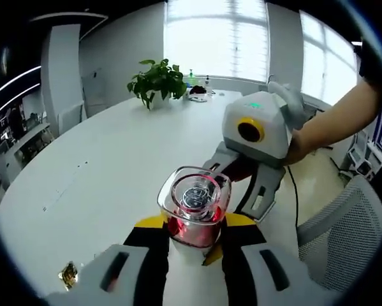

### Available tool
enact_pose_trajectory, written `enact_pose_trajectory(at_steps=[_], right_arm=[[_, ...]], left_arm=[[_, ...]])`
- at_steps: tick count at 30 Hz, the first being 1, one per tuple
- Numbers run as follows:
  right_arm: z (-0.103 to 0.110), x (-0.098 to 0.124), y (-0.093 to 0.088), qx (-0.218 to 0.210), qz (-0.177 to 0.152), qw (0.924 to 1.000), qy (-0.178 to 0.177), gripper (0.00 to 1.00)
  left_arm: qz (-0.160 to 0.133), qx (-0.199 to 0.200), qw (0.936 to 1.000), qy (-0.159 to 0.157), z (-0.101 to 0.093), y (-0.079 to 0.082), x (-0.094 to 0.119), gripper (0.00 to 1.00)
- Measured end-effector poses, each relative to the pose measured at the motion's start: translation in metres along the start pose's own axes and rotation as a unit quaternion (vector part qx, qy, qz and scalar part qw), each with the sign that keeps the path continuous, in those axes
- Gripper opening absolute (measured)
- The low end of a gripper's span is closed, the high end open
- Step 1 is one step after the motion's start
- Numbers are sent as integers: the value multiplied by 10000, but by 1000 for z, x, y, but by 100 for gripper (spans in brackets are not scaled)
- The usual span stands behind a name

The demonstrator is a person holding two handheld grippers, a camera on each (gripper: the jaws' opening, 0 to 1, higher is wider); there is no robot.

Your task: Arrange the skincare products in the storage area until every visible bottle or jar stands upright without overlapping.

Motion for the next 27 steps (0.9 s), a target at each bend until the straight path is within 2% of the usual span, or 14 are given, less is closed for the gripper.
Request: enact_pose_trajectory(at_steps=[11, 27], right_arm=[[-19, -2, 0, 41, -7, 9999, 150, 30], [-19, -4, 1, -2, -9, 9998, 193, 30]], left_arm=[[-39, 25, 10000, 26, 11, 5, -7, 27], [-33, 150, 9999, 70, 12, 3, -6, 27]])
Point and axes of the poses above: the point that each gripper's makers call its tool centre point, and the gripper's own axes: x roughly backward along the fingers, z roughly to its left, y roughly out of its top, the point moved 10 cm from there along x, roughly backward along the fingers, and after that the axes turned 2 degrees about y, right-handed, at the moved point
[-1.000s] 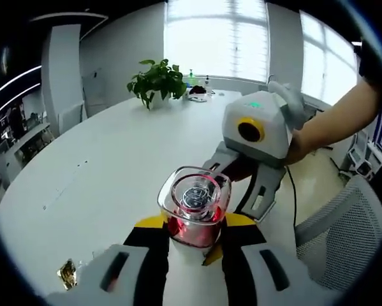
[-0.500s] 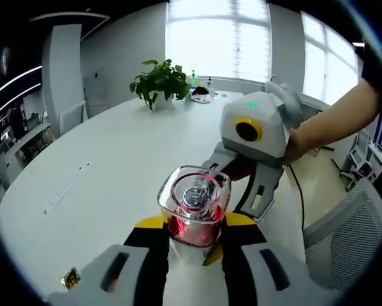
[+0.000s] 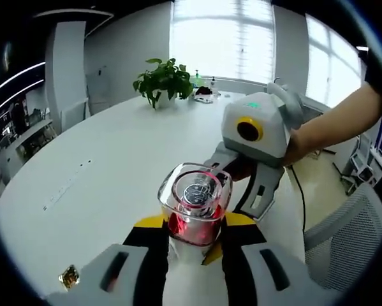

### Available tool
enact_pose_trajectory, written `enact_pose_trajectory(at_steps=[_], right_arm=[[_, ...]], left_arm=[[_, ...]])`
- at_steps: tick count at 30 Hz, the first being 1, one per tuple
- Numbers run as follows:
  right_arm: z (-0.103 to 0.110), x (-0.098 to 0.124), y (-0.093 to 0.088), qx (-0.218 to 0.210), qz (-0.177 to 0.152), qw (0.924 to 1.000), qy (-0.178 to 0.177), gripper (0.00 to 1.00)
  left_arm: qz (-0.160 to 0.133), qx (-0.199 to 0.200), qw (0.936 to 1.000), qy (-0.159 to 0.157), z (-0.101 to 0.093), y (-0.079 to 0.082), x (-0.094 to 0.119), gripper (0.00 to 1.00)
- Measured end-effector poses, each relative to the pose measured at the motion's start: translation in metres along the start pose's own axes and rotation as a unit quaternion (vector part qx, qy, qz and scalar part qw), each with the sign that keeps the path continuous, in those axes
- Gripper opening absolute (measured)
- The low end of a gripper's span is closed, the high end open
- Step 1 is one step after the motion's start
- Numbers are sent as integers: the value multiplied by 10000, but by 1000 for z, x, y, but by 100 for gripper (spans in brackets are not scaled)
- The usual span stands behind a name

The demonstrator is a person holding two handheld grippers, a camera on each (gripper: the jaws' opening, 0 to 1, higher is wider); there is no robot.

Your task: Arrange the skincare products in the storage area until every visible bottle or jar stands upright without overlapping.

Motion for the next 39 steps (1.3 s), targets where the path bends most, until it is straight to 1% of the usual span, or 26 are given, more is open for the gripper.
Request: enact_pose_trajectory(at_steps=[2, 3, 4, 7, 8, 9, 12, 15, 19, 23, 26, 30, 33, 36, 39], right_arm=[[0, 0, 1, -52, 44, 10000, 8, 31], [1, 0, 0, -304, 177, 9994, 48, 31], [0, -1, -1, -425, 198, 9989, 53, 31], [-2, -1, -1, -172, 486, 9987, -42, 32], [-1, -1, -4, -86, 683, 9976, -117, 34], [-1, -1, -4, -101, 714, 9973, -105, 37], [-1, 0, -5, -230, 622, 9977, -149, 43], [-1, 3, -8, -378, 636, 9970, -222, 45], [3, 8, -9, -539, 584, 9963, -326, 48], [14, 14, -8, -564, 532, 9953, -573, 52], [17, 15, -9, -580, 544, 9946, -667, 57], [29, 19, -5, -614, 560, 9939, -732, 61], [34, 21, -4, -651, 547, 9932, -800, 64], [37, 22, -3, -687, 490, 9929, -837, 65], [44, 23, 0, -699, 505, 9924, -881, 67]], left_arm=[[3, 6, 10000, -7, 0, 0, 0, 27], [4, 20, 10000, -9, 1, 0, 0, 27], [3, 29, 10000, -3, 1, 0, 0, 28], [80, 25, 10000, 29, 1, -4, -2, 29], [106, 22, 9999, 39, 0, -5, -2, 30], [88, 33, 10000, 12, -2, -5, -1, 31], [49, 62, 10000, -13, -3, -7, -1, 36], [92, 154, 9998, 15, -4, -8, 1, 39], [84, 283, 9996, 41, -5, -11, 8, 49], [95, 338, 9994, 33, -6, -13, 16, 57], [47, 476, 9988, 75, -10, -15, 25, 61], [17, 651, 9977, 163, -12, -20, 35, 64], [-20, 826, 9963, 237, -13, -25, 46, 67], [-34, 943, 9951, 309, -17, -27, 57, 68], [-36, 1036, 9940, 358, -17, -33, 65, 70]])
Point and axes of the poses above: the point that each gripper's makers call its tool centre point, and the gripper's own axes: x roughly backward along the fingers, z roughly to its left, y roughly out of its top, the point moved 10 cm from there along x, roughly backward along the fingers, and after that the axes turned 2 degrees about y, right-handed, at the moved point
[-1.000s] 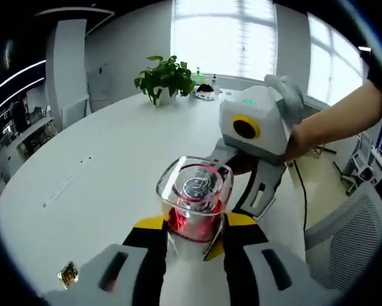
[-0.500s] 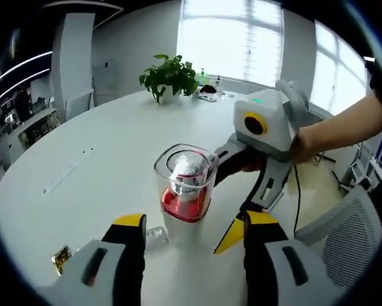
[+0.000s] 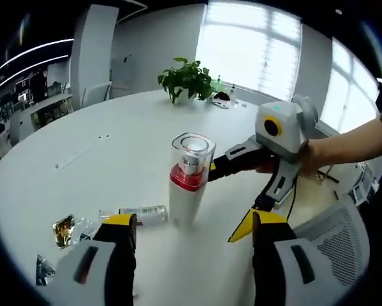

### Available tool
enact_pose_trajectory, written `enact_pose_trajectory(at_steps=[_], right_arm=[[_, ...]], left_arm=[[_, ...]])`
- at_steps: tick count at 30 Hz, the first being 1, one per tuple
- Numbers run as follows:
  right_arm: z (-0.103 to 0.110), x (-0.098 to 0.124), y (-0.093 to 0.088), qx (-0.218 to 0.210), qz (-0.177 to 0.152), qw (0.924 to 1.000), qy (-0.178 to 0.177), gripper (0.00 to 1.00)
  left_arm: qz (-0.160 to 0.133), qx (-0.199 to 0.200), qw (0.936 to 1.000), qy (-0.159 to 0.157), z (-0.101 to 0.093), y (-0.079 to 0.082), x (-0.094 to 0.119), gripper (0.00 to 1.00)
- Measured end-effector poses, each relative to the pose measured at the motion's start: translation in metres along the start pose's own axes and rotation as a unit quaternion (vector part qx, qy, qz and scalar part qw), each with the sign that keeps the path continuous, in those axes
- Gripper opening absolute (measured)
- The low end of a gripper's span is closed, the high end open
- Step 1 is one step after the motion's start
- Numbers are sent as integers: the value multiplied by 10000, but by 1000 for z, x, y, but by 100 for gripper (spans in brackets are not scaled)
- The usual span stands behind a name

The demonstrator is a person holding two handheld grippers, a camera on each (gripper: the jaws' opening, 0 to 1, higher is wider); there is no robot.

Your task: Arrange the skincare products in the storage area until every visible bottle or jar stands upright without overlapping.

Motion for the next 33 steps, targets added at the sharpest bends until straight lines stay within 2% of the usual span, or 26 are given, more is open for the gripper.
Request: enact_pose_trajectory(at_steps=[3, 5, 10, 12, 21, 33], right_arm=[[6, 5, 3, -27, -18, 10000, -57, 70], [9, 7, 4, -34, -33, 10000, -72, 71], [23, 15, 7, -31, -28, 9999, -108, 73], [21, 16, 7, -22, -19, 9999, -149, 74], [42, 24, 3, -228, -84, 9993, -282, 78], [70, 31, 10, -546, -453, 9966, -408, 82]], left_arm=[[8, 151, 9999, 84, -1, -5, 11, 72], [-5, 411, 9991, 89, -1, -7, 17, 74], [-91, 561, 9982, 177, -3, -11, 32, 78], [-90, 678, 9974, 212, -2, -15, 40, 80], [-62, 837, 9957, 403, -7, -38, 73, 87], [-185, 1255, 9885, 821, -5, -70, 129, 96]])
Point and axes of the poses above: the point that each gripper's makers call its tool centre point, and the gripper's own axes: x roughly backward along the fingers, z roughly to its left, y roughly out of its top, the point moved 10 cm from there along x, roughly backward along the fingers, and after that the axes turned 2 degrees about y, right-handed, at the moved point
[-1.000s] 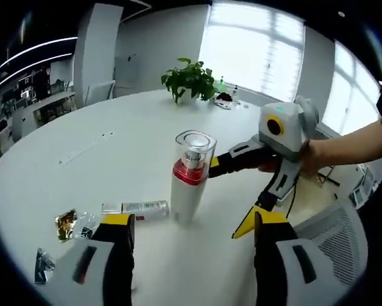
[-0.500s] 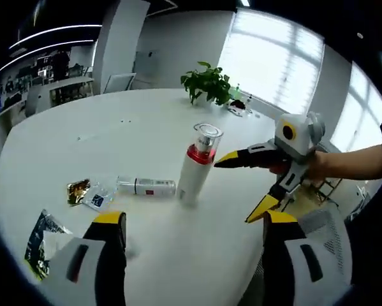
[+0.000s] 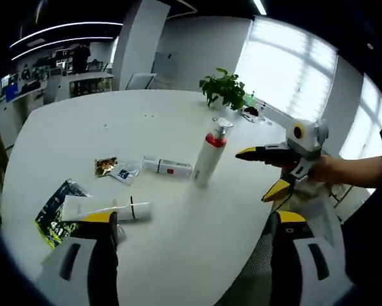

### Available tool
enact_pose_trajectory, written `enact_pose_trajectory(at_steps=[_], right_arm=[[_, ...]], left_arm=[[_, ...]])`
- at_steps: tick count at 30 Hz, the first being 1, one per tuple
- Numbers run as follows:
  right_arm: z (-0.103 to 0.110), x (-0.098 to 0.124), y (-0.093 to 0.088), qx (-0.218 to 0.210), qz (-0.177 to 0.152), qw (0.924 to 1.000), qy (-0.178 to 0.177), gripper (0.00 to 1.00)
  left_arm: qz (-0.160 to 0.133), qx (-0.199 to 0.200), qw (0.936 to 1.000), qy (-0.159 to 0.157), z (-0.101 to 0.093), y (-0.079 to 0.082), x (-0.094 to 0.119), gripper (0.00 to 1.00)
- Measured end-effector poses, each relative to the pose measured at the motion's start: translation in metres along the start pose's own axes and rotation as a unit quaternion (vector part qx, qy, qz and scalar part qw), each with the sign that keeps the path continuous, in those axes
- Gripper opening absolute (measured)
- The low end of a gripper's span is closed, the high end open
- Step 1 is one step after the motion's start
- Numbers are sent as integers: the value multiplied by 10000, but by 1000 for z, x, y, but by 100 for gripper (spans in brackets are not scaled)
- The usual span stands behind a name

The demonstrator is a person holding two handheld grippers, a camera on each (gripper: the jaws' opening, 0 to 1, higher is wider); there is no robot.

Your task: Arrange the skincare products in the storage area until every visible bottle or jar stands upright without overlapping.

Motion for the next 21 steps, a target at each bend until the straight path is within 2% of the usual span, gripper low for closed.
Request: enact_pose_trajectory(at_steps=[10, 21], right_arm=[[21, 0, -4, -147, -81, 9999, 40, 82], [31, 3, -12, -261, -66, 9996, 74, 81]], left_arm=[[-55, 199, 9994, 274, 4, -24, 37, 99], [33, 474, 9974, 537, 2, -56, 61, 99]])
Point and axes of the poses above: the point that each gripper's makers call its tool centre point, and the gripper's own axes: x roughly backward along the fingers, z roughly to its left, y roughly out of its top, the point moved 10 cm from there along x, roughly backward along the fingers, and after that the axes turned 2 degrees about y, right-handed, at the moved point
